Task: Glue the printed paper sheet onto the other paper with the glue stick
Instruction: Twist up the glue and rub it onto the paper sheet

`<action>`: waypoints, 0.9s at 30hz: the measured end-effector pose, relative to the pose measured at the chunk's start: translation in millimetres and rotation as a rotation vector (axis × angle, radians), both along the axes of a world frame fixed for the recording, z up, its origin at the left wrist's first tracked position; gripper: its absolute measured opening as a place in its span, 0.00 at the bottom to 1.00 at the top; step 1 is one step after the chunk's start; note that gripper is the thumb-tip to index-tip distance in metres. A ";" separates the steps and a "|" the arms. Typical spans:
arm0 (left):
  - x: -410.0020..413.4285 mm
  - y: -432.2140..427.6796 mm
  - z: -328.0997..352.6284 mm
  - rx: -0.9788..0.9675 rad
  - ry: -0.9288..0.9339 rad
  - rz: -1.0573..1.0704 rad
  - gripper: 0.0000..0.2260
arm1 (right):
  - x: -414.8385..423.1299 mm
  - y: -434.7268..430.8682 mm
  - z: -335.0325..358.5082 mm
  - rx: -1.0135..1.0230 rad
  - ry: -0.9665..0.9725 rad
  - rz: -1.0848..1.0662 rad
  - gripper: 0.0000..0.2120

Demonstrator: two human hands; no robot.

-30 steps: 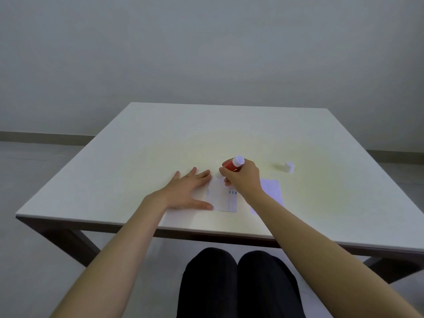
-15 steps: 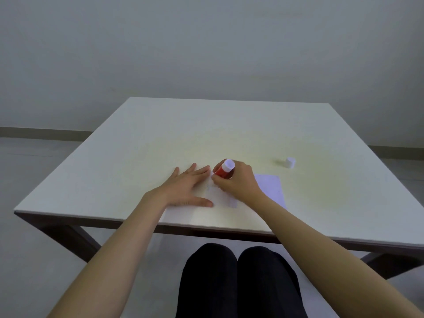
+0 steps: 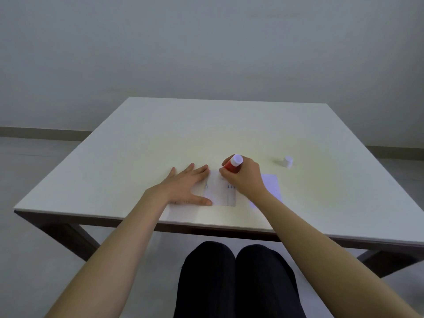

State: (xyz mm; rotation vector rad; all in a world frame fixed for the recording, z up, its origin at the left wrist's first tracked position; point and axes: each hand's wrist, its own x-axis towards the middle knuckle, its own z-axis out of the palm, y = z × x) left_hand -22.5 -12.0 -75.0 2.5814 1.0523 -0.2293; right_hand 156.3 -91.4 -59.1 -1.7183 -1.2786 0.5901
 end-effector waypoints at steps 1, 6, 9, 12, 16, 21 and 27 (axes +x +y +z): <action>0.1 0.3 -0.2 0.000 0.004 0.002 0.46 | 1.4 -1.1 1.2 0.004 -0.008 -0.011 0.03; 2.1 1.3 -2.4 -0.030 -0.027 0.053 0.50 | -18.4 -28.2 -3.7 0.022 -0.046 0.256 0.02; 3.8 1.1 -1.3 -0.025 -0.011 0.054 0.49 | -14.3 -27.6 -3.8 0.018 -0.045 0.282 0.03; 3.5 0.6 1.8 -0.003 0.034 0.014 0.47 | 5.0 -15.3 0.9 -0.010 -0.002 0.078 0.03; 3.5 -1.2 5.6 -0.012 0.046 0.016 0.46 | 5.5 -17.8 1.9 -0.015 0.012 -0.017 0.02; 4.7 -2.7 5.4 -0.029 0.019 0.059 0.48 | -7.5 -34.4 -2.6 -0.023 -0.041 0.178 0.02; 5.2 -5.4 10.0 -0.034 0.048 0.045 0.46 | 15.0 -36.4 6.0 -0.040 0.033 0.011 0.03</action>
